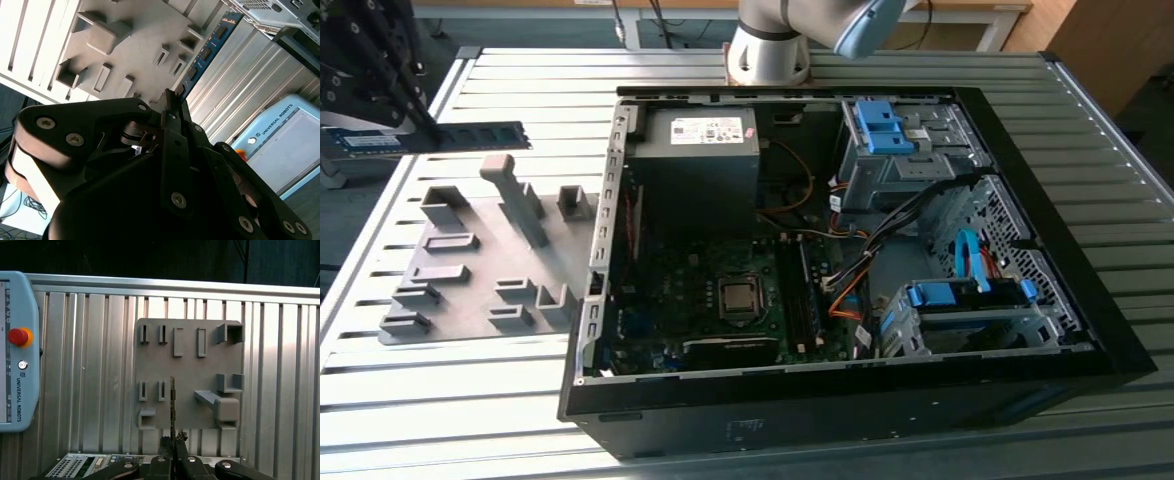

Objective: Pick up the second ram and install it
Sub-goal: 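Pick up the second ram and move it above second insertion slot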

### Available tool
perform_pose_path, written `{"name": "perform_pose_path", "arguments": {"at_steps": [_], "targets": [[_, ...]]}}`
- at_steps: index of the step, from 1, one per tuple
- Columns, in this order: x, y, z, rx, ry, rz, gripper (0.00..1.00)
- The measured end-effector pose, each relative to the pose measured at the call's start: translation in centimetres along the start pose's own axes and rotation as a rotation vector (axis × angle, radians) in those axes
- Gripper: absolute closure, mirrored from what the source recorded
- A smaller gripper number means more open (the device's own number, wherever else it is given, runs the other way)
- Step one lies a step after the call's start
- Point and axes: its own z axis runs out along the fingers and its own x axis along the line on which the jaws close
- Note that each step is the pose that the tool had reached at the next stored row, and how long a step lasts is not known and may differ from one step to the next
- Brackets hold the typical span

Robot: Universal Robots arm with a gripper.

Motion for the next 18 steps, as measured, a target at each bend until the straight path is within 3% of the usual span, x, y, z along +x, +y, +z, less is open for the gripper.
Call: {"name": "perform_pose_path", "arguments": {"at_steps": [9,18], "targets": [[0.02,-0.93,0.00,0.0000,0.0000,0.000,0.86],[0.03,-1.26,-0.01,-0.0001,0.0001,0.000,0.86]]}}
